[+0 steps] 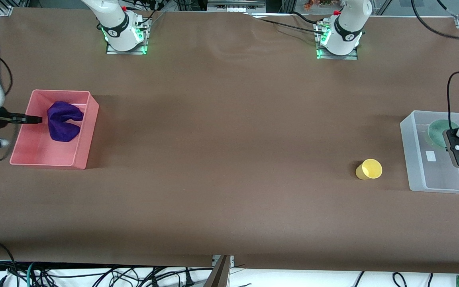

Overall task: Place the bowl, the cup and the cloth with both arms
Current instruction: 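Lower the green bowl into the clear bin and open the left gripper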

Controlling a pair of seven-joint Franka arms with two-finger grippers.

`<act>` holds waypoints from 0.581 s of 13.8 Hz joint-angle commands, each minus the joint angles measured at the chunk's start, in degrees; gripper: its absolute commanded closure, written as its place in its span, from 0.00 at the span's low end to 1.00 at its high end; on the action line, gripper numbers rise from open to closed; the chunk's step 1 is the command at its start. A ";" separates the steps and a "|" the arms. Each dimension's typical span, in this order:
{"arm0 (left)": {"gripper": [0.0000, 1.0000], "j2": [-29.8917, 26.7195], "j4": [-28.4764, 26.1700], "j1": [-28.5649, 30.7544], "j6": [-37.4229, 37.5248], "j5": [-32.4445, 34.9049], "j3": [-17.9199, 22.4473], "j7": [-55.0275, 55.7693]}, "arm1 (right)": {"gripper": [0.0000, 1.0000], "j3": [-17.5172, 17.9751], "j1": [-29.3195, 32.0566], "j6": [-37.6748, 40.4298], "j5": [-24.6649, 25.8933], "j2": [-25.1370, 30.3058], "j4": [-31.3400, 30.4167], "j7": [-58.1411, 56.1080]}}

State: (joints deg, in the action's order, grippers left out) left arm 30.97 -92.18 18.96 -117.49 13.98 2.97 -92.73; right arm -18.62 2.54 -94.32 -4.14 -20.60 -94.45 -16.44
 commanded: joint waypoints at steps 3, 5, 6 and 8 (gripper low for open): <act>1.00 5.85 4.74 1.33 -5.82 0.61 -0.68 -1.66 | 0.00 7.26 -0.43 9.49 -1.75 4.49 8.93 -0.09; 0.52 5.85 4.29 1.34 -5.47 0.61 -0.77 -1.66 | 0.00 12.01 -0.43 9.86 -0.97 7.57 10.15 0.26; 0.01 5.77 4.38 1.42 -5.47 0.43 -0.85 -1.49 | 0.00 13.34 -0.51 10.64 1.65 7.59 12.34 0.09; 0.00 4.46 4.29 1.60 -3.73 0.43 -1.03 -1.75 | 0.00 16.41 -0.69 10.83 9.02 7.85 13.94 0.09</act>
State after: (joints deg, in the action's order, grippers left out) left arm 36.40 -89.13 19.75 -123.41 13.98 2.84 -92.92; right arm -4.73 1.30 -84.55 0.09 -13.16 -82.23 -16.17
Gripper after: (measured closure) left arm 0.740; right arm 0.000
